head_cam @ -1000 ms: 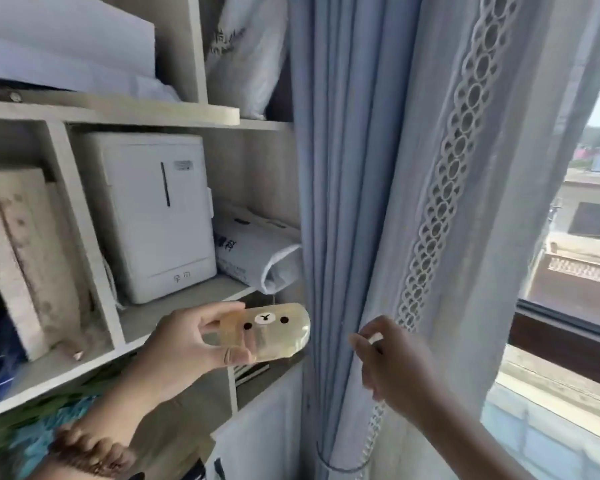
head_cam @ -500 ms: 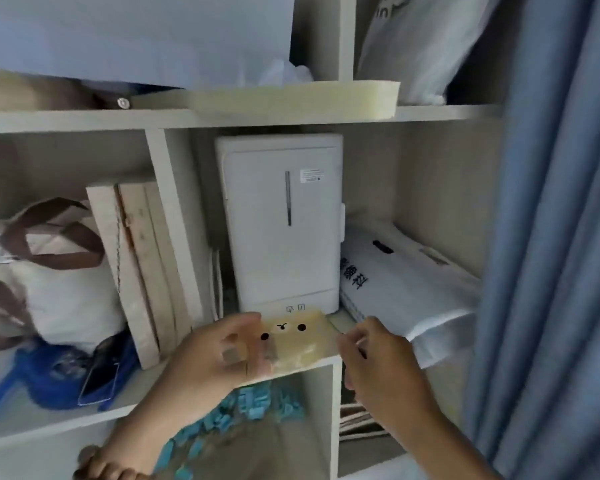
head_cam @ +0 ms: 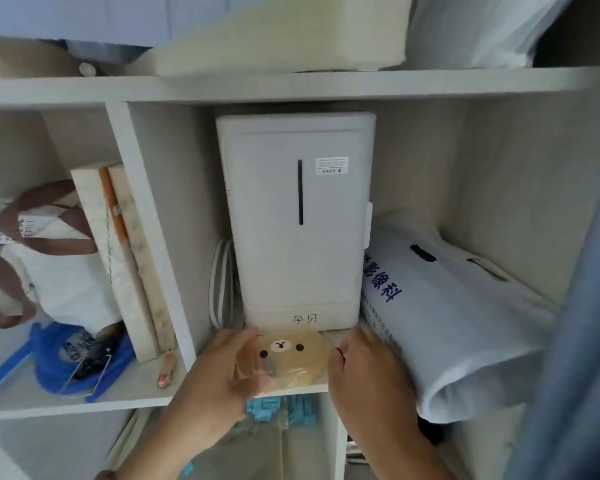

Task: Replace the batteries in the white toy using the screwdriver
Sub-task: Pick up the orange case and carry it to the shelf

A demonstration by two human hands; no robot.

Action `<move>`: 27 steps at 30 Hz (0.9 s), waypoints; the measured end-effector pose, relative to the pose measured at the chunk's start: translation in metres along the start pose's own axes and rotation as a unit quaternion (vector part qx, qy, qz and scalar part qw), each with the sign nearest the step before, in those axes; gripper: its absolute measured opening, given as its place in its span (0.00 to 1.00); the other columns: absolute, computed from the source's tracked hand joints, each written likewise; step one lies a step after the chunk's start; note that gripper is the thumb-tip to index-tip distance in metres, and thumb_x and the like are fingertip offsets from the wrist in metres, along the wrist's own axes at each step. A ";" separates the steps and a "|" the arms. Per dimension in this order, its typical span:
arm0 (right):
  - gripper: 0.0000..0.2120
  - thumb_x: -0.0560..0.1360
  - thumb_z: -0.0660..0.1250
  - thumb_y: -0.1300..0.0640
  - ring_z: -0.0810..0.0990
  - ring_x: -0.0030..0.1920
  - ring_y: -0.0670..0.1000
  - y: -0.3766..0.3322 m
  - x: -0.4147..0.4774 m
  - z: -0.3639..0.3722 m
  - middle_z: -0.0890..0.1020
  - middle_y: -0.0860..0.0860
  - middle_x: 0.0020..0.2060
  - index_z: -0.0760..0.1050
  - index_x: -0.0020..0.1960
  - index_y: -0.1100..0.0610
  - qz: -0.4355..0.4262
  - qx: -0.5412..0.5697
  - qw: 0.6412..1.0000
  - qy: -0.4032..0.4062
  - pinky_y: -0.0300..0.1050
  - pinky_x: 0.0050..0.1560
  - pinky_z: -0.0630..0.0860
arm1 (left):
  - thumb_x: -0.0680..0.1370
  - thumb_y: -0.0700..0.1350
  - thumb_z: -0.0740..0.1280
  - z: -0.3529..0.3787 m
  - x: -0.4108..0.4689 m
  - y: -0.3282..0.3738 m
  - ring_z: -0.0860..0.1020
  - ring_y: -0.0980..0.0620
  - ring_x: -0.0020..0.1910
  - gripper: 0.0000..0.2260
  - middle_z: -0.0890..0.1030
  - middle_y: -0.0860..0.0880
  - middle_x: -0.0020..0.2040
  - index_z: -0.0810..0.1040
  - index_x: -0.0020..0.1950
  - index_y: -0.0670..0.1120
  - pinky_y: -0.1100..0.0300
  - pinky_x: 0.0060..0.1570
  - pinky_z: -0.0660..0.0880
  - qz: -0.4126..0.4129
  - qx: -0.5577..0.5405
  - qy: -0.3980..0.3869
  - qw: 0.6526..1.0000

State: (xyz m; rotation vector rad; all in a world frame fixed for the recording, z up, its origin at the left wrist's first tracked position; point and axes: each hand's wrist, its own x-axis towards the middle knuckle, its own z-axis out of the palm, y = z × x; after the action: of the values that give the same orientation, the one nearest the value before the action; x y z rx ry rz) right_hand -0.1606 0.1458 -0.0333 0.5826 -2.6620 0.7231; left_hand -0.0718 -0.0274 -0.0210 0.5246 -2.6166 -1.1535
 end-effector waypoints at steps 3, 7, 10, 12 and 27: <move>0.12 0.80 0.58 0.48 0.82 0.45 0.52 0.002 0.000 0.002 0.83 0.49 0.44 0.76 0.50 0.54 -0.006 -0.022 1.000 -0.021 0.46 0.44 0.77 | 0.76 0.42 0.72 0.002 -0.001 -0.004 0.75 0.52 0.55 0.29 0.65 0.62 0.65 0.66 0.74 0.57 0.65 0.28 0.78 -0.020 -0.036 -0.004 0.999; 0.11 0.79 0.60 0.48 0.83 0.45 0.52 0.003 0.000 0.008 0.84 0.49 0.44 0.76 0.49 0.53 -0.003 -0.039 0.999 -0.018 0.44 0.40 0.74 | 0.78 0.44 0.70 0.001 -0.004 -0.001 0.75 0.56 0.53 0.25 0.69 0.62 0.63 0.66 0.67 0.67 0.65 0.29 0.78 -0.022 -0.063 -0.010 0.998; 0.10 0.79 0.60 0.49 0.83 0.42 0.51 0.003 -0.001 0.013 0.84 0.48 0.41 0.75 0.48 0.53 0.011 -0.048 0.999 -0.014 0.43 0.35 0.71 | 0.79 0.46 0.69 -0.001 -0.006 0.003 0.74 0.62 0.51 0.24 0.69 0.64 0.62 0.63 0.59 0.73 0.67 0.30 0.78 -0.029 -0.076 -0.033 0.996; 0.11 0.80 0.58 0.48 0.83 0.43 0.51 0.002 0.000 0.016 0.83 0.48 0.42 0.75 0.49 0.54 0.018 -0.041 0.999 -0.013 0.44 0.36 0.72 | 0.79 0.47 0.68 0.001 -0.005 0.000 0.74 0.60 0.52 0.25 0.69 0.64 0.64 0.62 0.68 0.69 0.67 0.30 0.78 -0.035 -0.081 -0.029 0.996; 0.10 0.72 0.69 0.48 0.84 0.36 0.51 -0.004 -0.001 0.021 0.83 0.50 0.36 0.77 0.42 0.55 0.066 -0.055 0.995 -0.044 0.43 0.32 0.76 | 0.76 0.50 0.71 0.003 -0.003 -0.006 0.77 0.58 0.53 0.36 0.73 0.63 0.60 0.54 0.78 0.60 0.64 0.33 0.76 -0.053 -0.132 -0.041 0.989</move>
State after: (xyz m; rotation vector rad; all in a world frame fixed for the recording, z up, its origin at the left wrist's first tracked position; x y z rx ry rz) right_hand -0.1620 0.1322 -0.0492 0.4224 -2.8224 0.5927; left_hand -0.0688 -0.0274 -0.0277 0.5780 -2.4722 -1.5562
